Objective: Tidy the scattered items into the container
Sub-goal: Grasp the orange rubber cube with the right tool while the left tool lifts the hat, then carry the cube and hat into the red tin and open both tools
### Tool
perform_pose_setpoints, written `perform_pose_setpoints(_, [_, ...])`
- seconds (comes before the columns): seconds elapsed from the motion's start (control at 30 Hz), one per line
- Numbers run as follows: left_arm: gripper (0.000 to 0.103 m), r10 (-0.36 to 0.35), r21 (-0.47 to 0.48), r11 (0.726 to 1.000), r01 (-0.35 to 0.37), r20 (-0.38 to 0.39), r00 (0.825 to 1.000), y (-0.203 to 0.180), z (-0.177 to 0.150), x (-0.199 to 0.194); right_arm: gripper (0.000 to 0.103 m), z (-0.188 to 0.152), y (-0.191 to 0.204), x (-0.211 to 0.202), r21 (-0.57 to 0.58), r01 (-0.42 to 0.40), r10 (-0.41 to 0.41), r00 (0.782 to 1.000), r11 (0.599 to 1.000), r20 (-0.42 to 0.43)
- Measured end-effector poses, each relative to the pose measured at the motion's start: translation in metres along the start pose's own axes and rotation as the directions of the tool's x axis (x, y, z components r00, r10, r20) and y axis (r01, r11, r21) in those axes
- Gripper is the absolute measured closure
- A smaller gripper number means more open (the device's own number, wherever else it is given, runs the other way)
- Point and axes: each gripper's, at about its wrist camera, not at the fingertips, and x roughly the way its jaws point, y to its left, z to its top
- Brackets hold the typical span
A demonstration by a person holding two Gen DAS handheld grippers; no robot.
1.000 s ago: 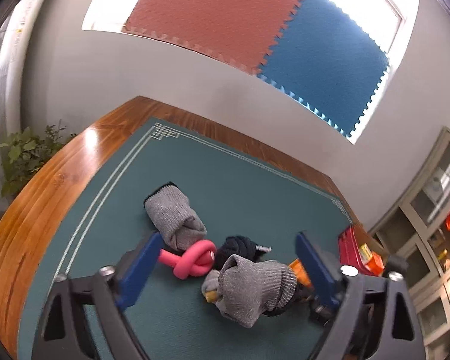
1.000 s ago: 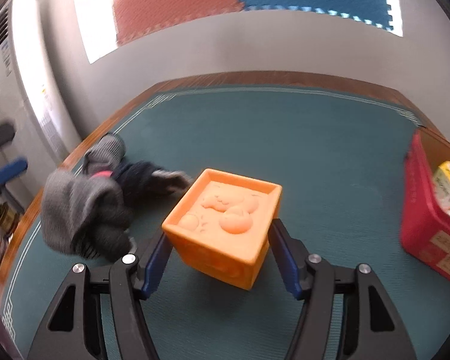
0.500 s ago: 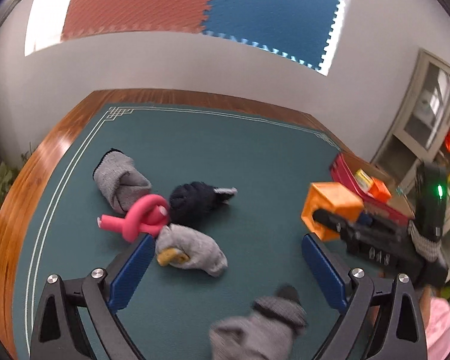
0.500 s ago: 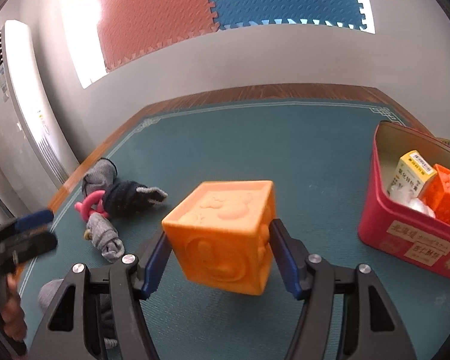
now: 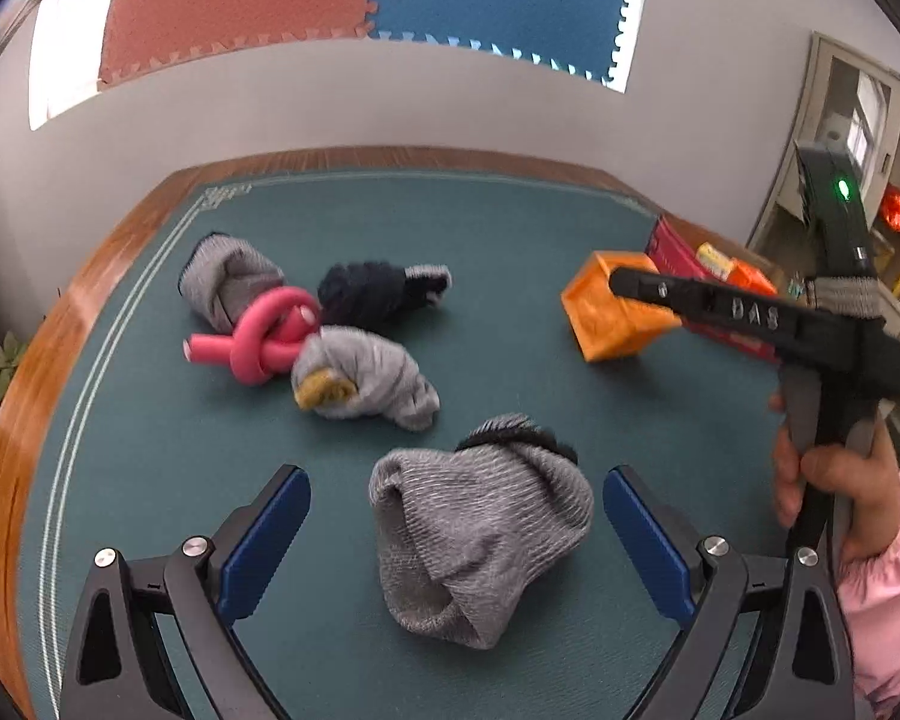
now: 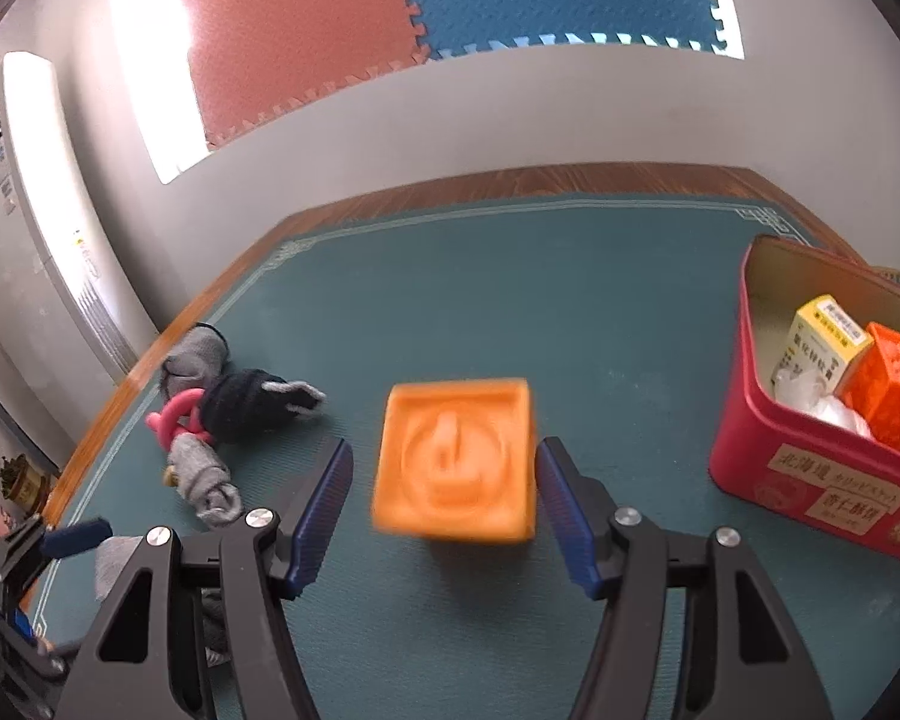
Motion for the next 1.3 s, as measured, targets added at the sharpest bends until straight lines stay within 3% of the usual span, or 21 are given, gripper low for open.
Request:
perform_pose_setpoints(0.23, [0.006,0.015,0.031,0.999,-0.014,-0.044,0.999,-0.009,-0.012,0.016,0.036,-0.004,0.001,0.027,-0.027,0.025,-0.027,0.997,0.999,-0.070])
perform_pose_setpoints(0.3, [0.022,-0.003,0.038,0.999,0.005,-0.055,0.998,-0.012,-0.013,0.018,0.036,-0.004,0.002,0.034,-0.041,0.033,-0.036,0.996,0.999,-0.086])
perform_pose_setpoints(0.53, [0.040,-0.002,-0.008,1.000,0.001,-0.039,0.999,-0.011,-0.012,0.015,0.044,-0.001,-0.009,0.034,0.024,-0.020,0.022,0.995,1.000,-0.093])
perform_pose_setpoints(0.63, [0.044,0.003,-0.026,1.000,-0.004,-0.027,1.000,-0.011,-0.011,0.012,0.044,-0.001,-0.011,0.025,0.042,-0.037,0.040,0.997,0.998,-0.070])
perform_pose_setpoints(0.67, [0.050,0.004,-0.032,0.999,-0.005,-0.024,1.000,-0.011,-0.011,0.011,0.044,0.000,-0.011,0.021,0.047,-0.042,0.045,0.997,0.998,-0.058])
perform_pose_setpoints(0.97, [0.052,-0.003,-0.090,0.996,0.006,0.032,0.999,-0.017,0.005,-0.004,0.044,0.014,-0.022,-0.024,0.103,-0.085,0.078,0.995,0.991,0.069])
perform_pose_setpoints(1.17, [0.052,-0.020,-0.061,0.998,0.026,0.093,0.995,-0.043,0.034,-0.018,0.044,0.022,-0.045,-0.063,0.145,-0.055,0.029,0.984,0.988,0.178])
perform_pose_setpoints(1.3, [0.052,-0.060,-0.027,0.998,0.064,0.126,0.990,-0.068,0.057,-0.023,0.044,0.021,-0.068,-0.085,0.168,0.011,-0.050,0.973,0.986,0.226])
